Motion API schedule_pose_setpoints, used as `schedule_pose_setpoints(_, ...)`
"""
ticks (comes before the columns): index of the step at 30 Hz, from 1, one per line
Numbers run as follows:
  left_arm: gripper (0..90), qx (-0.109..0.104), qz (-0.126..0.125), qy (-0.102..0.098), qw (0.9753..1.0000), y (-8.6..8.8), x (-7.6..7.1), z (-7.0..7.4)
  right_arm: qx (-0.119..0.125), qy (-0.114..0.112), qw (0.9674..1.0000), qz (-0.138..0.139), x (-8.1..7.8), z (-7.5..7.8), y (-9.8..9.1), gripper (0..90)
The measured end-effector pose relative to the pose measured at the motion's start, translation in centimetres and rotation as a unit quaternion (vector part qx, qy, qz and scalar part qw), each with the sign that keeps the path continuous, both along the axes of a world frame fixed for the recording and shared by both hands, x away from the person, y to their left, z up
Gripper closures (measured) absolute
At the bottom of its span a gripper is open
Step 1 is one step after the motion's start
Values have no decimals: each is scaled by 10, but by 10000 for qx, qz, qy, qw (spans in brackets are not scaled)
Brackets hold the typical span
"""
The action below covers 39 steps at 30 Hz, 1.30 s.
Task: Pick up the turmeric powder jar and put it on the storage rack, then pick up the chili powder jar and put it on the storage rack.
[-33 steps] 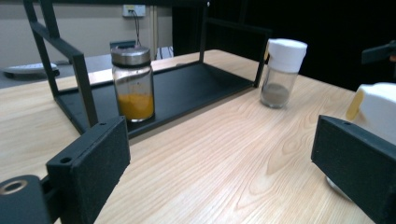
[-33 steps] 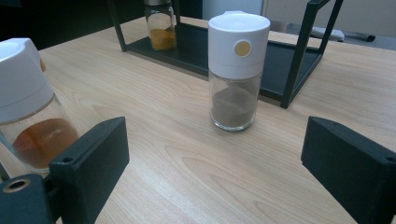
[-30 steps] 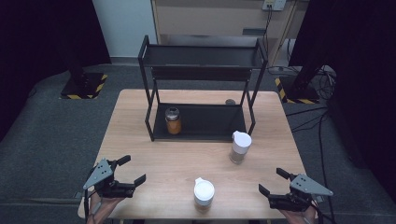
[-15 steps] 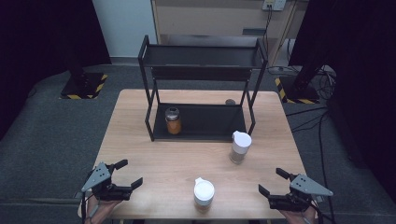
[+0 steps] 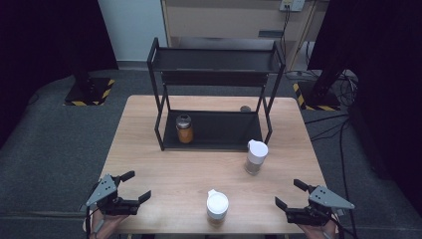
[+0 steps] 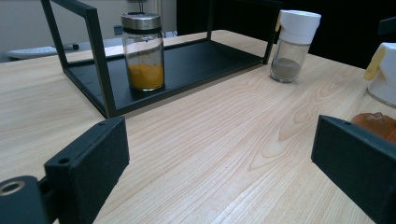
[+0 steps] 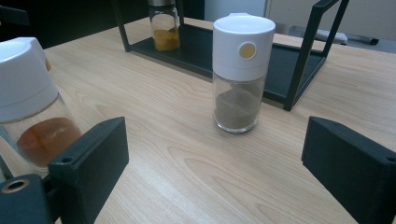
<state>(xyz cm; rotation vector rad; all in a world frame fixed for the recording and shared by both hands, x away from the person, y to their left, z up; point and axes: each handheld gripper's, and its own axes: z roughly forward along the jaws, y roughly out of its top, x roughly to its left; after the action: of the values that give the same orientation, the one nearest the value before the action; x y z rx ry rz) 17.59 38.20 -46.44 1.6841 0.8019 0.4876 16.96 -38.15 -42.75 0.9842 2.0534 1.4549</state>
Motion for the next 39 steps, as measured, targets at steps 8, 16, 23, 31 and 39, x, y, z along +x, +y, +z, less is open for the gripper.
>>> schedule_pose_setpoints(8, 29, 78, -50, 29, 10000, -2, 1, 2, 31, 6, 10000, 4, 0, 0, -1, 73)
schedule_pose_setpoints(16, 30, 74, -95, 54, 9999, -2, 2, 2, 29, 6, 10000, 9, 0, 0, -1, 72)
schedule_pose_setpoints(23, 31, 45, -128, 77, 9999, -1, 4, 1, 42, 9, 10000, -12, 0, 0, -1, 73)
schedule_pose_setpoints(31, 31, 20, -162, 100, 9998, -1, 5, 0, 59, 10, 10000, 1, 0, 1, -1, 73)
schedule_pose_setpoints(39, 32, -12, -182, 101, 9998, 1, 6, -2, 215, 16, 9997, 71, 1, 5, 0, 75)
